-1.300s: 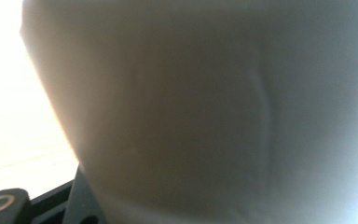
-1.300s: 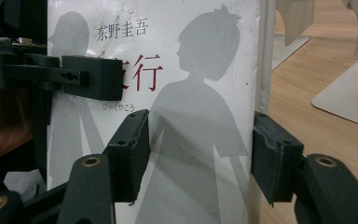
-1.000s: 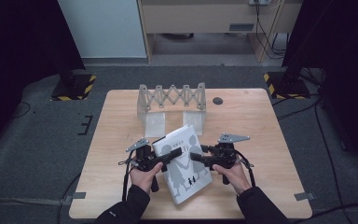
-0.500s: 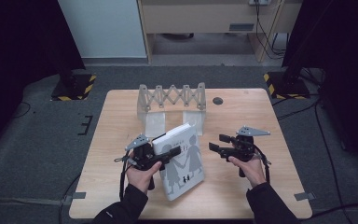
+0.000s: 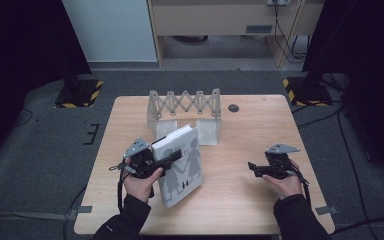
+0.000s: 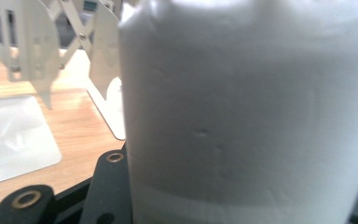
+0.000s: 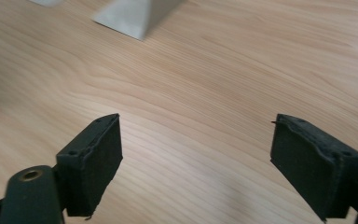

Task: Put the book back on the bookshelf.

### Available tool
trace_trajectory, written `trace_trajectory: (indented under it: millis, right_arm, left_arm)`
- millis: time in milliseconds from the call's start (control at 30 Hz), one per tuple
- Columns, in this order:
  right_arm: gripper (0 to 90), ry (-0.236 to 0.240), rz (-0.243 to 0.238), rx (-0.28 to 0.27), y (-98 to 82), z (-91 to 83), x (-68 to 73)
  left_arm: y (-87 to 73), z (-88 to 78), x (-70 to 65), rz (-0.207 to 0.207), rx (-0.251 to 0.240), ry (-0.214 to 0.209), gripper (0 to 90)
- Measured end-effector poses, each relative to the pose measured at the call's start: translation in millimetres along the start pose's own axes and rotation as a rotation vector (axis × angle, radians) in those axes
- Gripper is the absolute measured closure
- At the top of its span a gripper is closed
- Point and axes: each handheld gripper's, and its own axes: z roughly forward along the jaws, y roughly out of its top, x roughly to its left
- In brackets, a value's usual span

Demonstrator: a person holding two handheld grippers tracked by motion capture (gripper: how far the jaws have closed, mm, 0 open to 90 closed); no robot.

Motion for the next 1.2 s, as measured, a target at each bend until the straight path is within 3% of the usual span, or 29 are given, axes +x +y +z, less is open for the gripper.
trace_trajectory:
  millis: [33, 67, 133, 200, 233, 433, 600, 833, 1000, 1200]
  right_arm:
    - [14.2, 0.000, 0.000, 0.000, 0.0, 0.0, 0.0]
    - [10.2, -0.031, -0.020, 0.039, -4.6, 3.4, -5.3]
    - [9.4, -0.054, -0.028, 0.067, -9.9, 6.8, -8.2]
    - [9.1, -0.060, -0.021, 0.079, -12.8, 8.7, -9.5]
    - [8.3, -0.075, -0.019, 0.118, -17.7, 11.8, -12.8]
    - [7.5, -0.092, 0.007, 0.124, -22.9, 13.3, -18.2]
    - [6.4, -0.098, -0.013, 0.158, -27.0, 18.1, -19.6]
    - [5.8, -0.092, -0.009, 0.146, -28.2, 19.5, -20.1]
    - [4.5, -0.082, 0.034, 0.138, -31.1, 19.9, -22.5]
    - [3.9, -0.086, 0.028, 0.118, -32.6, 20.9, -21.8]
  left_arm:
    - [0.0, 0.0, 0.0, 0.000, 0.000, 0.000, 51.6]
    - [1.8, -2.3, 1.3, 0.003, -0.005, 0.005, 51.6]
    - [7.7, -9.1, 4.1, 0.016, -0.024, 0.034, 51.6]
    - [9.5, -11.2, 5.0, 0.016, -0.030, 0.045, 51.6]
    - [13.0, -15.8, 8.4, 0.013, -0.039, 0.058, 51.6]
    - [21.2, -24.5, 15.8, 0.022, -0.057, 0.114, 51.6]
    - [28.6, -26.4, 26.3, 0.031, -0.061, 0.172, 51.6]
    - [35.8, -23.1, 34.2, 0.026, -0.070, 0.214, 51.6]
    - [45.4, -16.8, 39.0, 0.026, -0.086, 0.237, 51.6]
    - [59.1, -12.9, 43.7, 0.036, -0.117, 0.274, 51.6]
